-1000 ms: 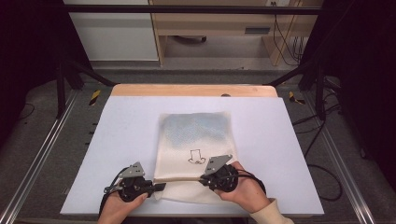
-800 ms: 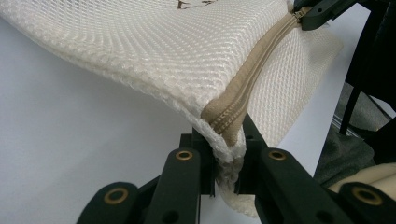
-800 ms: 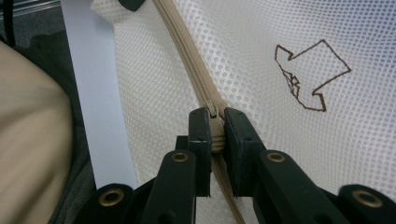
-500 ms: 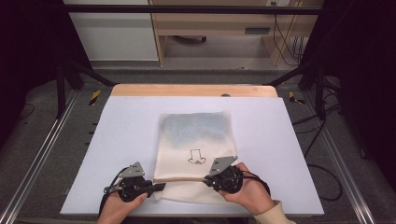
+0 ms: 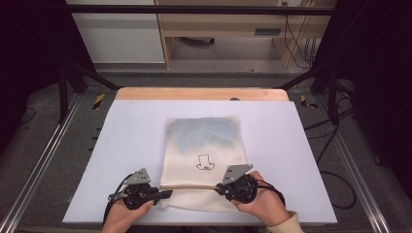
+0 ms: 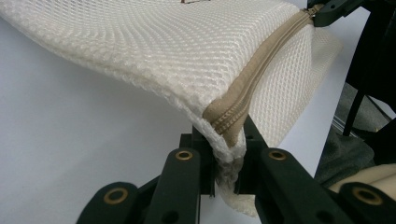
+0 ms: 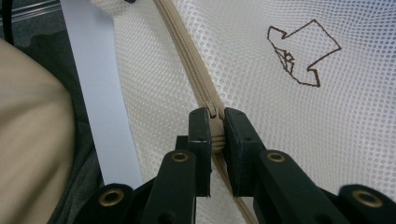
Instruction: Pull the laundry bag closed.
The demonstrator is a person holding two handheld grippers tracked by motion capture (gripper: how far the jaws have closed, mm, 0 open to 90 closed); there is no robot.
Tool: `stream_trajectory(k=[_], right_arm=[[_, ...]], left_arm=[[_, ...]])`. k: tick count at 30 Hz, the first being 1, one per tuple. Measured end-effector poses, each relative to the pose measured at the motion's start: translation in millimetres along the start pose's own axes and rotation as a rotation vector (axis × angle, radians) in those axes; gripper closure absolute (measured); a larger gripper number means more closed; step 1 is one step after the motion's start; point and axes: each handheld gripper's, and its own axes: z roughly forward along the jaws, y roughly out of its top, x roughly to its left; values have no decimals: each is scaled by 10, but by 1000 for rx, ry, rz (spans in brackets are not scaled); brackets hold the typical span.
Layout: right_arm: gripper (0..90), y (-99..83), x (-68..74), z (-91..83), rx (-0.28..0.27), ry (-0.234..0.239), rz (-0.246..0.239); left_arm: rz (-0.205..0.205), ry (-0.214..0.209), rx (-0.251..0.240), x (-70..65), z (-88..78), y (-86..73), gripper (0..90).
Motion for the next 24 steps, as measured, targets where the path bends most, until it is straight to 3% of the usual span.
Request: stream_trajectory(k=[10, 24], right_arm=[[818, -101, -15, -91, 2, -35, 31], [818, -178, -18, -127, 3, -51, 38]], left_arm=[[-10, -2, 5, 14, 15, -15, 816], [-7, -1, 7, 14, 16, -14, 816]])
